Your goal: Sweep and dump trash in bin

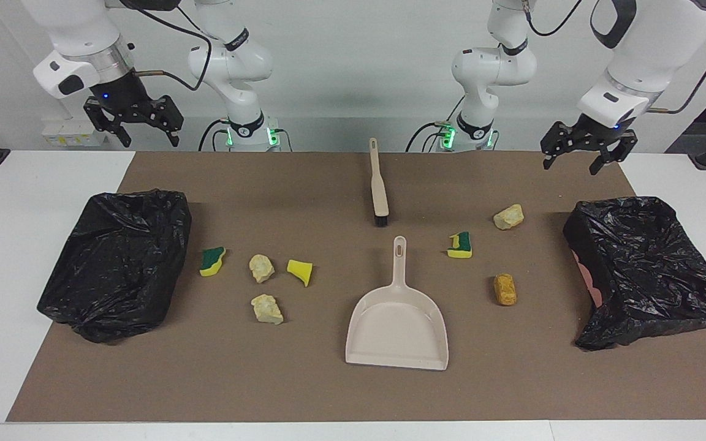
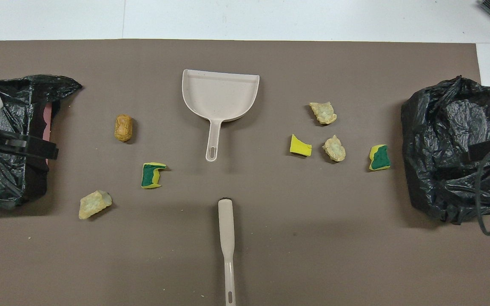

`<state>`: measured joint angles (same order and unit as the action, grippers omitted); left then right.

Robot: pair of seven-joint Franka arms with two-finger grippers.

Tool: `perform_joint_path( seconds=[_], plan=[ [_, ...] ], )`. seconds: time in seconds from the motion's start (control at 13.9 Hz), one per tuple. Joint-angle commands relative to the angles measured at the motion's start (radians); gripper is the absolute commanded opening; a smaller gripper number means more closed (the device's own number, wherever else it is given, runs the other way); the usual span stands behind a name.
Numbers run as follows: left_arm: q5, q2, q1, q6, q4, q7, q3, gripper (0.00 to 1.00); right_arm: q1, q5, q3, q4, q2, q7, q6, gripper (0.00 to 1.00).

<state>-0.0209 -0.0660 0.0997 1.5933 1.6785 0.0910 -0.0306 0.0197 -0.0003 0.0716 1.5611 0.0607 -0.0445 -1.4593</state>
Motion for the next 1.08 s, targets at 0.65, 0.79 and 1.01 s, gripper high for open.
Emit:
perform_joint_path(
  seconds=[0.65, 0.79, 1.01],
  plan=[
    [-0.139, -0.238, 0.006, 0.269, 0.487, -0.462, -0.431, 1.00, 0.067, 0.019, -0.029, 0.036, -0.022, -0.012, -0.067, 1.00],
    [-0.166, -0.236, 0.006, 0.342, 0.547, -0.549, -0.526, 1.00, 0.120, 0.020, -0.030, 0.045, -0.050, -0.006, -0.108, 1.00],
    [-0.220, -0.216, 0.006, 0.385, 0.590, -0.574, -0.631, 1.00, 0.207, 0.023, -0.032, 0.045, -0.117, 0.073, -0.194, 1.00]
  ],
)
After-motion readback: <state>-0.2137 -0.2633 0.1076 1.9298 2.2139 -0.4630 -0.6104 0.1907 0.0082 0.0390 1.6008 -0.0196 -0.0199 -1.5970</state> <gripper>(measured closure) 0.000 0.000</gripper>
